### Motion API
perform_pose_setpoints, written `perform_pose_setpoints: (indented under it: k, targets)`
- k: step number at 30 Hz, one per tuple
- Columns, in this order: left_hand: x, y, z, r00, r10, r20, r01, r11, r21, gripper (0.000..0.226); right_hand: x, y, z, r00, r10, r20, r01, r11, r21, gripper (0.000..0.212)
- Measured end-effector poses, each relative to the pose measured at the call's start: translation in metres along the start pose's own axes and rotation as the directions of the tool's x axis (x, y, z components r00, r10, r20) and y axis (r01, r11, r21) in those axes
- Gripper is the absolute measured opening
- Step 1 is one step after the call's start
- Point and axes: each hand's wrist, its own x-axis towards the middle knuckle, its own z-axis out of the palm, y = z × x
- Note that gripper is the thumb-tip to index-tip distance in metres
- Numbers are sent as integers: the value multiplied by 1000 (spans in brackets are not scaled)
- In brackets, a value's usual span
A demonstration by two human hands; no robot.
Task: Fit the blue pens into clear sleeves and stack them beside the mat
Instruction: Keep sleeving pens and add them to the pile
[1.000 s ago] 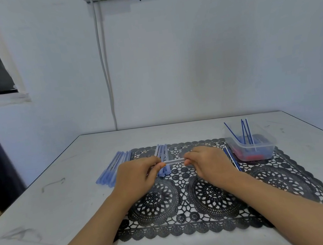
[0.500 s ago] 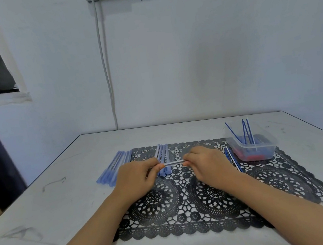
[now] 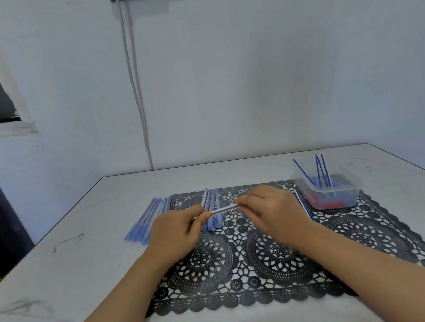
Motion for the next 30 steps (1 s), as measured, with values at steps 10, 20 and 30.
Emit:
perform_pose_setpoints:
  k: [10,20,30]
  targets:
    - [0,-3,2,999,38,28,-38,999,0,36,-1,-5,1,997,10,70,-15,998,67,30]
    - [1,1,4,997,81,-5,-81,996,32,37,-1,-3,10,980,110,167,-87,986,-139,39]
    - [0,-4,3,1000,8,-24,-7,999,36,33,0,-2,8,976,100,193,-84,992,-91,37]
